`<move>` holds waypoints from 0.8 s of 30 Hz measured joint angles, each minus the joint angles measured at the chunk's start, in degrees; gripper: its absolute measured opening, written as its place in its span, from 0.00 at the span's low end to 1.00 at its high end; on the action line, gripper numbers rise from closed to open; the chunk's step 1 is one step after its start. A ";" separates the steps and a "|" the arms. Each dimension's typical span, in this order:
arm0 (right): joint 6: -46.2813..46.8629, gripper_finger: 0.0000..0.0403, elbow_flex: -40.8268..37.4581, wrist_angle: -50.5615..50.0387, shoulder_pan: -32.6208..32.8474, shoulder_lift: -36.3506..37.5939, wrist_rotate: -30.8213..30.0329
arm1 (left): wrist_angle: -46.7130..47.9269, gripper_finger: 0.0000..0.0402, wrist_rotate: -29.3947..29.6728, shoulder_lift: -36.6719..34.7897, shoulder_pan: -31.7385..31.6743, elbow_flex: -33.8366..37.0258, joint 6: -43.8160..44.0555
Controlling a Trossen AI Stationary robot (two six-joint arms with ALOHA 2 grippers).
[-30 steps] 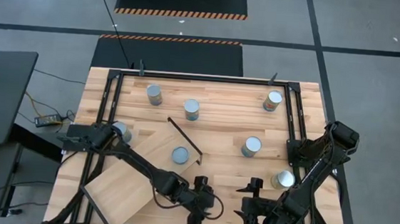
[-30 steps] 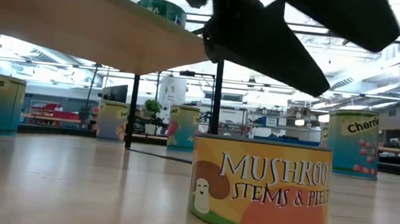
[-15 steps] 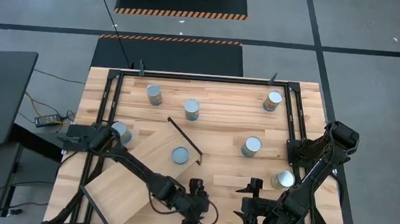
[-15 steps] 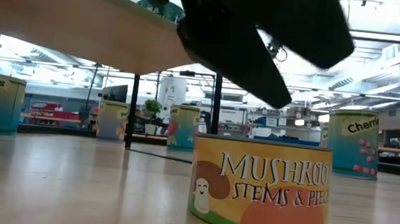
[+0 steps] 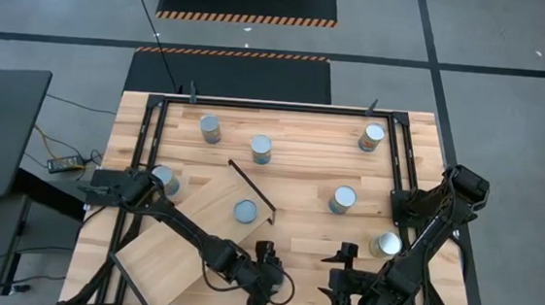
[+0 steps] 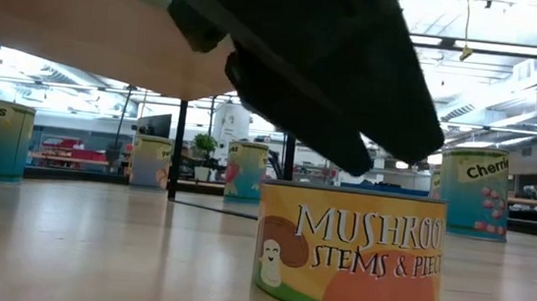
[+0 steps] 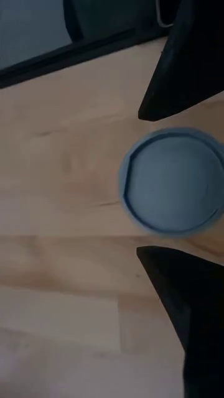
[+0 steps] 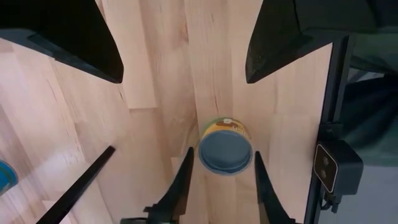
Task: Pick and place cans onto a shelf
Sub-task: Put the canned mushroom on the shelf
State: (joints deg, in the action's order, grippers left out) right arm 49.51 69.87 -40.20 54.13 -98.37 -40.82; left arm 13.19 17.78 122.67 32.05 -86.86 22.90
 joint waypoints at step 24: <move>-0.21 0.86 0.00 0.69 0.00 0.00 -0.07 | -7.00 0.74 2.20 1.63 -0.02 5.28 -1.68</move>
State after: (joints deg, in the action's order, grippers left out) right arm 49.30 69.87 -39.51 54.13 -98.37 -40.88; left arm 6.20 19.98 124.30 32.03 -81.58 21.22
